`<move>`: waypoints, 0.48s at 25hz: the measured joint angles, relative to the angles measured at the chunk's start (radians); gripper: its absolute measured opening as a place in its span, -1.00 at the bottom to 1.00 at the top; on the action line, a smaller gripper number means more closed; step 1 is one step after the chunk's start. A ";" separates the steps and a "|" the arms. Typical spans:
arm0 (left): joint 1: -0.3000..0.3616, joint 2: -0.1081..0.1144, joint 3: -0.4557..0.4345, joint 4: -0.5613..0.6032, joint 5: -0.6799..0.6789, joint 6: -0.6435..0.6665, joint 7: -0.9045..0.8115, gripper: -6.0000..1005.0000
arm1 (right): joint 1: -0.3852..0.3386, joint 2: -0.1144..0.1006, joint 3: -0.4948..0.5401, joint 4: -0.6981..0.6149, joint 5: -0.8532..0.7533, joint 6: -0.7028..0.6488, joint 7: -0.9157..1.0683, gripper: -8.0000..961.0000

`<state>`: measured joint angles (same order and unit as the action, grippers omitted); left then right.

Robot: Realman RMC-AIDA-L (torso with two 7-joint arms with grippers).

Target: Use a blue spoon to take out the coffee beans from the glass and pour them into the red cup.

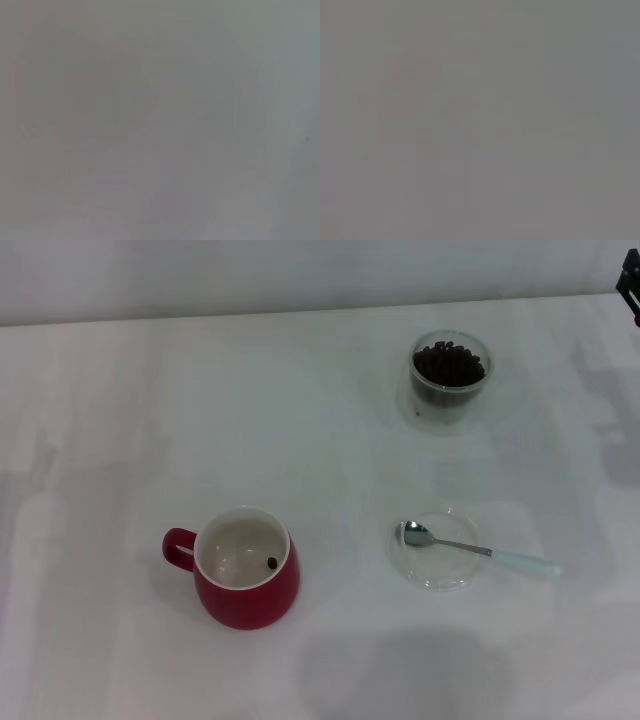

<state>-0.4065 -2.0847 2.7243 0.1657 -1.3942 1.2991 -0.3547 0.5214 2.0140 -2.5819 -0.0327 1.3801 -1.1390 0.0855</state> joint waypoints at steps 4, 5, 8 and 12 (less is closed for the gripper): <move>0.001 0.000 0.000 0.000 0.000 0.000 0.000 0.78 | 0.001 0.000 0.000 -0.008 -0.004 0.001 0.000 0.82; 0.000 0.000 0.000 0.000 0.000 0.000 0.000 0.78 | 0.002 0.000 -0.001 -0.008 -0.006 0.003 0.000 0.82; 0.000 0.000 0.000 -0.005 0.000 0.000 0.001 0.78 | 0.002 0.001 -0.003 -0.012 -0.008 0.010 -0.001 0.82; 0.005 0.000 0.000 -0.004 0.006 0.004 0.002 0.78 | 0.000 0.001 -0.001 -0.020 -0.006 0.015 -0.002 0.82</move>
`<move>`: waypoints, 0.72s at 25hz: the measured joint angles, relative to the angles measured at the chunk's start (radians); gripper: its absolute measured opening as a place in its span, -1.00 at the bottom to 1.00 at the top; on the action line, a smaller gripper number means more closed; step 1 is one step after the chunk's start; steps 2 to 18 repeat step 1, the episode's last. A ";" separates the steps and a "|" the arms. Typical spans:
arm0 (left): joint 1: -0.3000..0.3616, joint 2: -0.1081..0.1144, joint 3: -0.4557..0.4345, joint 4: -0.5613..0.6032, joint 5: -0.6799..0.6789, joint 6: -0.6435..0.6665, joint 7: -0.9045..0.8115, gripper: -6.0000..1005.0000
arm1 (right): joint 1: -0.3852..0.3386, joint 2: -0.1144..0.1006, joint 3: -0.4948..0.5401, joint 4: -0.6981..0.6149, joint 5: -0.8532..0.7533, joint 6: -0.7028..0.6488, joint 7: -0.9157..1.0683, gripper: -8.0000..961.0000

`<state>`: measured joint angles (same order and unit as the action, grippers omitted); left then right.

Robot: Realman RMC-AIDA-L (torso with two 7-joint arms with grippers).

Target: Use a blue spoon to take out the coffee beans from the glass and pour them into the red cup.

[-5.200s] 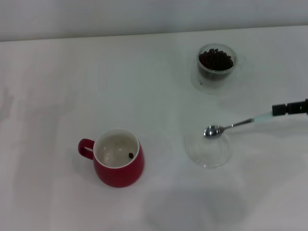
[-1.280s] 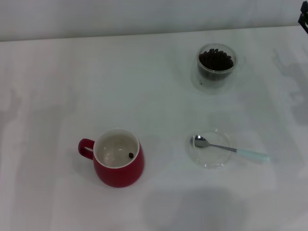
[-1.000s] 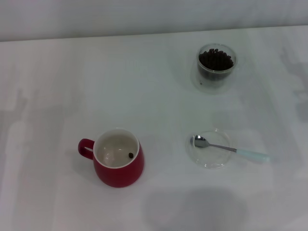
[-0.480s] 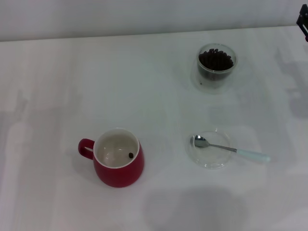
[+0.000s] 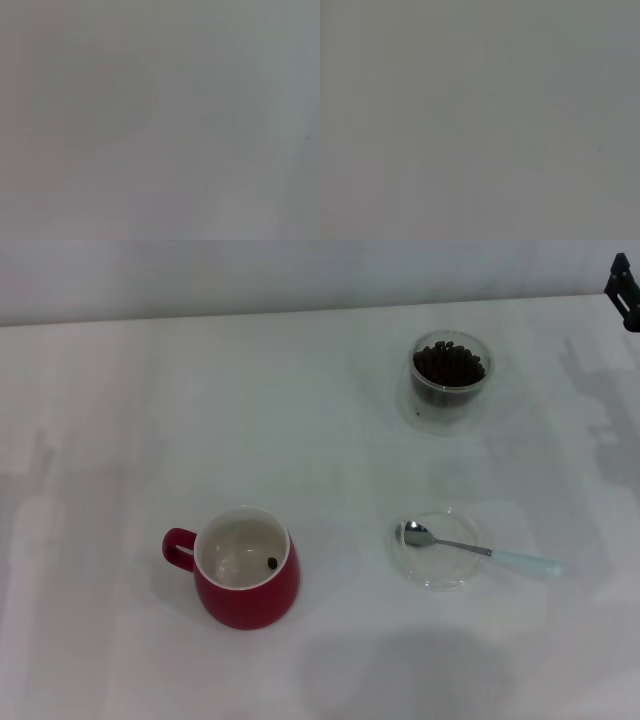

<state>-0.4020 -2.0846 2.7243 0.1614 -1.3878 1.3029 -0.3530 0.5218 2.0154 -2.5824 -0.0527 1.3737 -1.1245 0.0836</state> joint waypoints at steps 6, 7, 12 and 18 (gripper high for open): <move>0.001 0.000 0.000 0.000 0.006 0.002 0.000 0.78 | 0.000 0.000 0.000 -0.002 0.002 0.000 0.000 0.82; 0.001 0.000 0.000 0.000 0.006 0.002 0.000 0.78 | 0.000 0.000 0.000 -0.002 0.002 0.000 0.000 0.82; 0.001 0.000 0.000 0.000 0.006 0.002 0.000 0.78 | 0.000 0.000 0.000 -0.002 0.002 0.000 0.000 0.82; 0.001 0.000 0.000 0.000 0.006 0.002 0.000 0.78 | 0.000 0.000 0.000 -0.002 0.002 0.000 0.000 0.82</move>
